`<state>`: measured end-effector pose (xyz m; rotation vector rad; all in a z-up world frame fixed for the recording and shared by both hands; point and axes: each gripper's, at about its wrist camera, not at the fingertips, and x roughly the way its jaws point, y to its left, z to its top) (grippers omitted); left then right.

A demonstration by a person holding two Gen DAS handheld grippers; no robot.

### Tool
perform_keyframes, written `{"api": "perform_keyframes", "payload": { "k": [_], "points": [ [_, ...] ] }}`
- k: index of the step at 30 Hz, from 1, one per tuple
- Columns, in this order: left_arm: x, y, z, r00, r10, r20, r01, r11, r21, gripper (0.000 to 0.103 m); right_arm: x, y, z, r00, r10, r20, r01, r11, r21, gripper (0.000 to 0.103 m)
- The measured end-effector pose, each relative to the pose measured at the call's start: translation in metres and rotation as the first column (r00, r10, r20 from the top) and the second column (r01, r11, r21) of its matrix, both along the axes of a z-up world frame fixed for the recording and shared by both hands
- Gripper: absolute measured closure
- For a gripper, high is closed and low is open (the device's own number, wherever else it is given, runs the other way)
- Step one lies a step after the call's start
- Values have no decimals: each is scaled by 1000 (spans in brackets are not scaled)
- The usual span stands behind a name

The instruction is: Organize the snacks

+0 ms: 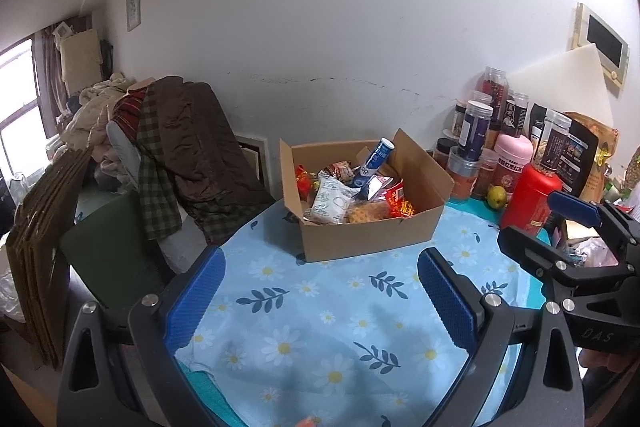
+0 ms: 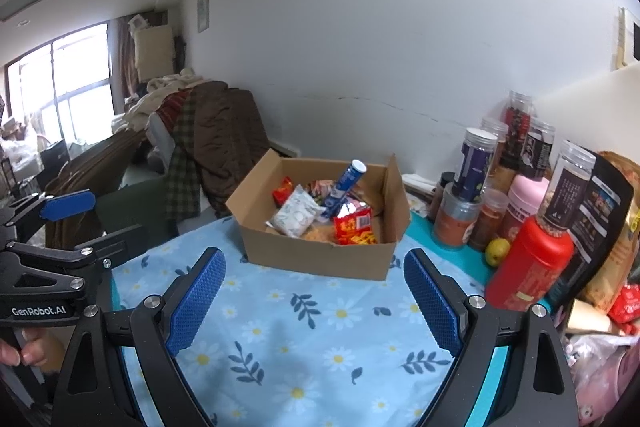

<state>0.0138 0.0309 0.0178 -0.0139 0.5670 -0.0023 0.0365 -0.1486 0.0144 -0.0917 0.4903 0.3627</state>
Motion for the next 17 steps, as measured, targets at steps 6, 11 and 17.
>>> {"api": "perform_keyframes", "payload": {
  "k": [6, 11, 17],
  "points": [
    [-4, 0, -1, 1000, -4, 4, 4, 1000, 7, 4, -1, 2, 1, 1000, 1, 5, -1, 1000, -8, 11],
    [-5, -1, -1, 1000, 1, 3, -2, 1000, 22, 4, -3, 3, 1, 1000, -1, 6, 1, 1000, -12, 11],
    [-4, 2, -4, 1000, 21, -9, -21, 1000, 12, 4, -2, 3, 0, 1000, -2, 4, 2, 1000, -13, 11]
  ]
}}
